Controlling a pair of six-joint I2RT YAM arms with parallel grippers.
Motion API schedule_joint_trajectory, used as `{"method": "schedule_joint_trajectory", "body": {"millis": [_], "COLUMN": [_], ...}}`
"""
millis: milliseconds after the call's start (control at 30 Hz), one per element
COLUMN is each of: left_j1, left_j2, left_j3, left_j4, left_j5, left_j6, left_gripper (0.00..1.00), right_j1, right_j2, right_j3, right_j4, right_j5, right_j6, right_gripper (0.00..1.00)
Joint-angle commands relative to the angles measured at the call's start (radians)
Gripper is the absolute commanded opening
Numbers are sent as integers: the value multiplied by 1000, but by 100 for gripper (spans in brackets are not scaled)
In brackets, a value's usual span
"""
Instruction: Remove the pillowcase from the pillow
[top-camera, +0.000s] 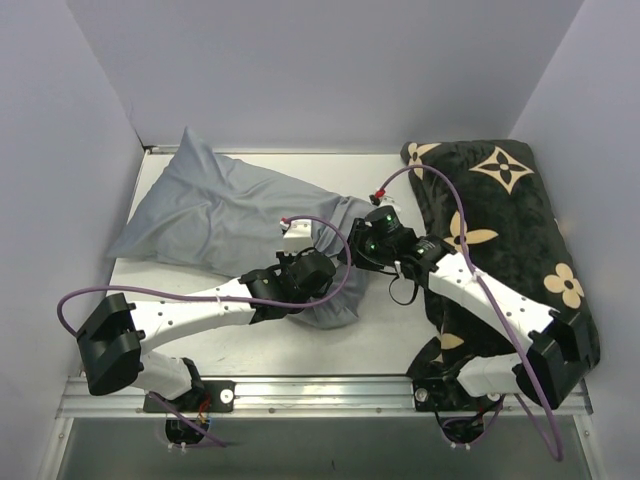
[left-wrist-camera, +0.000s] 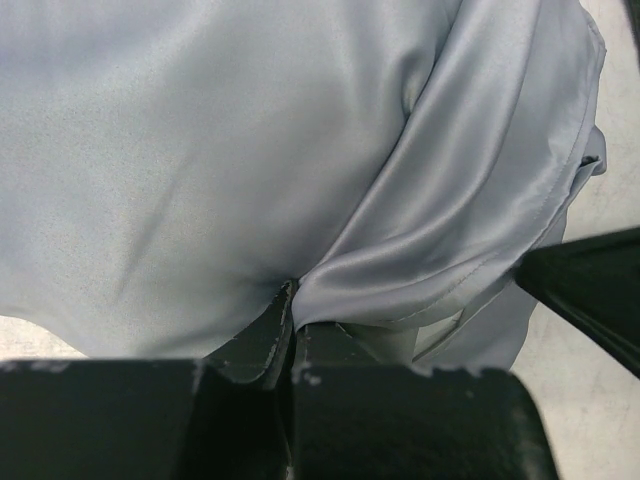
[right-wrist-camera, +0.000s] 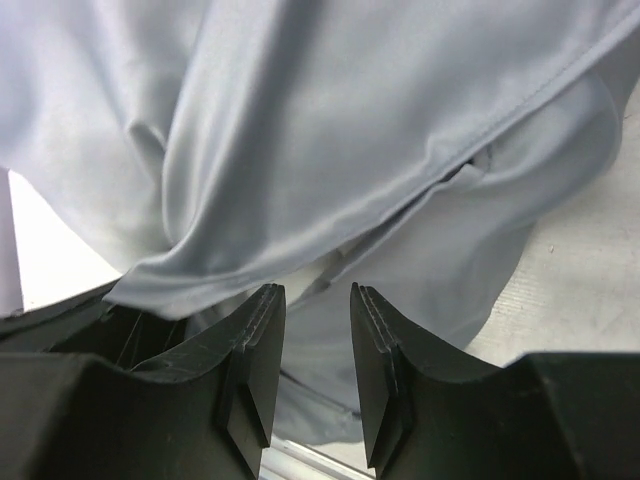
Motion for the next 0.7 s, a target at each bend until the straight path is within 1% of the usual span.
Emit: {"method": "schedule_joint_trajectory", "body": {"millis": [0,100,200,300,367,400,433,467,500,600,667], "left_j1": [9,11,9,11,11,9,9,11,11,16,19], "left_j2": [4,2,4,5,8,10,10,13,15,22,30], "left_j3": [7,8,11,13,13,14,14,16,16,19,22], "left_j4": [39,39,39,43,46,48,48,48,51,55,59], "left_j5": [11,11,13,16,17,17,17,19,19,28,34], "left_j6": [12,14,17,18,18,18,18,18,18,18,20], "left_gripper": [0,0,0,0,0,0,0,0,0,0,0], "right_j1": [5,7,7,5,7,5,7,5,4,4,4], "right_j2": [38,38,25,41,59,67,77,90,91,67,15], "right_j3": [50,45,33,31,28,28,30,30,30,-1,-57], "right_j4": [-14,-14,-17,-21,-21,-19,-19,-19,-21,-24,-34], "right_j5": [30,33,36,35,36,38,38,38,38,38,38], "right_j6": [-7,-7,-7,-5,-5,-4,-4,-5,-8,-11,-8], "right_gripper": [33,34,38,39,38,31,28,21,17,0,0]}}
